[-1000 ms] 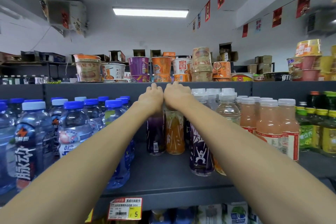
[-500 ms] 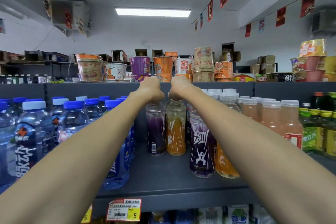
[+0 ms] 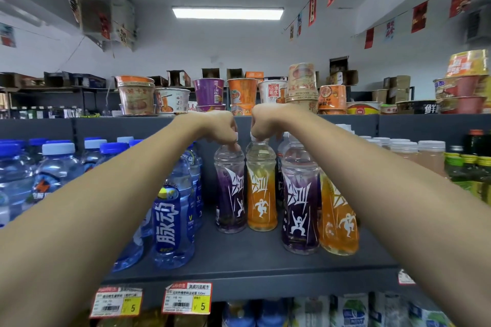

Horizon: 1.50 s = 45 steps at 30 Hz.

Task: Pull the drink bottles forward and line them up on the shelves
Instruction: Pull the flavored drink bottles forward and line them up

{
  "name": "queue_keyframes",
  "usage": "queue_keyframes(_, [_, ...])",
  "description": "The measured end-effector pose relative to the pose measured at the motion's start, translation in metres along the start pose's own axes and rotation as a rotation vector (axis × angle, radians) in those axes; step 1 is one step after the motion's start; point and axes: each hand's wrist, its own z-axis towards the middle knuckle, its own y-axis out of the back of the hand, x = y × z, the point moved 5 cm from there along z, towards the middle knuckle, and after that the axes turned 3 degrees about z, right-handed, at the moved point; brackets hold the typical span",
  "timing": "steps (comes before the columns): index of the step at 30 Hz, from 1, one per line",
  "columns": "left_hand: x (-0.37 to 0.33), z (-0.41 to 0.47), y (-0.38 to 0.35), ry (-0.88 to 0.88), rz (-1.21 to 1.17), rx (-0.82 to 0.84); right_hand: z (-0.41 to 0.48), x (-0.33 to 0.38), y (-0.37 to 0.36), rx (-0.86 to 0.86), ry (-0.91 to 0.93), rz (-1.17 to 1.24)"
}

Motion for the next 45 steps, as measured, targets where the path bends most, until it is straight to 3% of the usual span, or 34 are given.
queue_keyframes(3, [-0.004,-0.001,-0.008,0.015,0.151,-0.01,-0.002,-0.001,-0.004,0.025,0.027,-0.103])
queue_keyframes(6, [-0.006,0.001,-0.007,-0.014,0.105,-0.051,-0.004,0.0,-0.004,0.006,0.066,-0.21])
queue_keyframes(16, [-0.004,0.003,-0.011,-0.063,0.065,0.043,-0.013,0.006,-0.006,0.09,0.084,-0.263])
queue_keyframes(20, [-0.014,-0.001,-0.014,-0.063,0.232,-0.016,-0.022,0.012,-0.009,0.058,0.093,-0.381])
queue_keyframes(45, [0.002,0.001,-0.024,-0.11,0.203,-0.049,-0.041,0.019,-0.013,0.029,0.102,-0.425])
